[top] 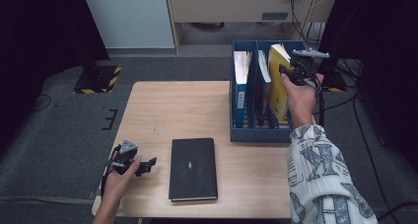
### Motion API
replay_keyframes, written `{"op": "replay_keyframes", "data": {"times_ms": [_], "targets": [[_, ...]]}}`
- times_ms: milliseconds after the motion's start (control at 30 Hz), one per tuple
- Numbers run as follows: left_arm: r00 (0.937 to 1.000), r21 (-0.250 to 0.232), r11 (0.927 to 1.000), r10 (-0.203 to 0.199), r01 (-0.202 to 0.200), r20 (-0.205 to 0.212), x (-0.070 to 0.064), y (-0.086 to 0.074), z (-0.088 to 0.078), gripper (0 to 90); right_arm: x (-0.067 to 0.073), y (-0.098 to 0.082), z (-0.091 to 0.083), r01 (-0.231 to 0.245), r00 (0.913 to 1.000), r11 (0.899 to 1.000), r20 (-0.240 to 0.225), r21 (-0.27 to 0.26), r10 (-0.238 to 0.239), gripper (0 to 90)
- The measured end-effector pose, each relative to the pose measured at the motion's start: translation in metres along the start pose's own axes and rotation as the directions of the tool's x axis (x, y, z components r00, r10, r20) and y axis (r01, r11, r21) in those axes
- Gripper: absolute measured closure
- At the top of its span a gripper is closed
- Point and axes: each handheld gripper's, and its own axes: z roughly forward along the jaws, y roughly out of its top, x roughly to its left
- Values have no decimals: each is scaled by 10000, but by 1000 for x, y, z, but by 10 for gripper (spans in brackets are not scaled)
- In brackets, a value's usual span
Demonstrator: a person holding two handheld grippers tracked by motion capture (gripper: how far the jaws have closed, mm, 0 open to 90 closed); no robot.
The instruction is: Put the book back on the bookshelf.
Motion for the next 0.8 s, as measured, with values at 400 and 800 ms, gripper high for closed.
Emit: {"op": "replay_keyframes", "data": {"times_ms": [400, 800], "targets": [[10000, -24, 10000, -3, 3, 32, 0, 0, 0, 78, 3, 1, 8, -189, 9997, 9998, 154, -10, 189, 751], [10000, -12, 10000, -19, 19, 46, 0, 1, 0, 78, 12, -1, 14, -201, 9995, 9998, 248, 73, 199, 751]]}}
